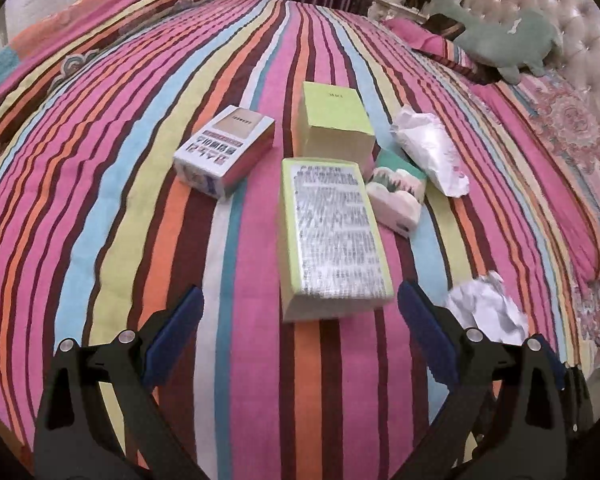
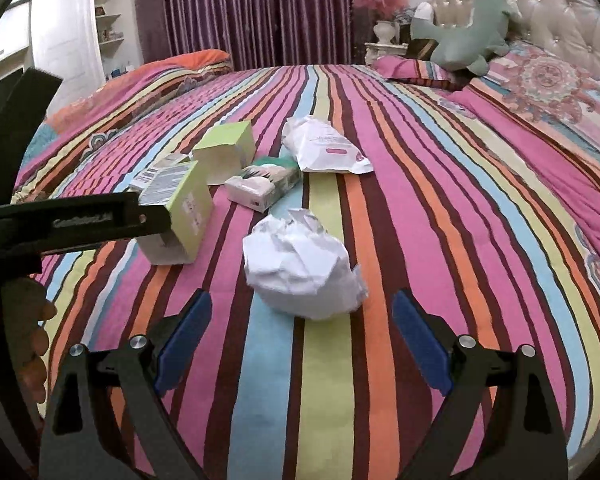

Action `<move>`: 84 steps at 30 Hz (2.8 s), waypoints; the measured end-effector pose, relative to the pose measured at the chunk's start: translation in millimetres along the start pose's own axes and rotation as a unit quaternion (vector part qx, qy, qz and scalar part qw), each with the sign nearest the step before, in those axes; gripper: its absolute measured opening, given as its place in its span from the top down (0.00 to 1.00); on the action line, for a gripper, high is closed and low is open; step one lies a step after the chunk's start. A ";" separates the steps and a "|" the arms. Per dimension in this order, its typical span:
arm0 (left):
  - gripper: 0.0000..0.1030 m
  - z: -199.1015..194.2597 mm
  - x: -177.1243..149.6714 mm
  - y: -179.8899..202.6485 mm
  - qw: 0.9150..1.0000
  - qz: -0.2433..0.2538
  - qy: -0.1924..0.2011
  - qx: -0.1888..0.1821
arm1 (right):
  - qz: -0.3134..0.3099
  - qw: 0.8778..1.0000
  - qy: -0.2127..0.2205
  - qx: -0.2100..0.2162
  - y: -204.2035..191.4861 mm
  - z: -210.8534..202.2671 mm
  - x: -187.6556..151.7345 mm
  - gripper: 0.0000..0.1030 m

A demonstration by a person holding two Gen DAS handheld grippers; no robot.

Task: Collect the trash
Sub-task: 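Move both tools back over the bed toward the next trash items, then grasp the light-green-edged cosmetic box with left tool while right tool grasps crumpled white paper, then carry the box with left tool while right tool carries the paper to the wastebasket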

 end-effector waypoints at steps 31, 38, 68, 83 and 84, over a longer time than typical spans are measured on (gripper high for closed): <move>0.51 7.2 -29.3 -47.3 0.999 0.030 -0.016 0.018 | 0.072 0.996 -0.043 0.042 -3.0 11.4 -4.5 0.42; 0.51 -28.4 -67.8 -59.2 0.999 0.045 -0.008 0.014 | 0.084 0.994 -0.038 0.060 -21.1 -17.1 -22.0 0.42; 0.51 -119.8 -274.3 -106.7 0.993 0.109 -0.045 0.003 | 0.107 0.978 -0.126 0.126 -99.9 -99.6 -172.3 0.42; 0.51 -55.5 -352.2 -112.9 0.969 0.094 -0.227 0.002 | 0.188 0.919 -0.324 0.125 -110.1 -56.7 -270.7 0.42; 0.51 -50.4 -356.1 -112.5 0.966 0.093 -0.240 0.001 | 0.192 0.914 -0.336 0.123 -110.3 -52.7 -275.4 0.42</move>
Point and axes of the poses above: each gripper's, at about its wrist camera, not at the fingertips, and z roughly the way its jaws point, y to its right, x to its top, the point moved 8 cm from there along z, roughly the way its jaws point, and after that the axes turned 2 degrees about -y, right-handed, at the moved point
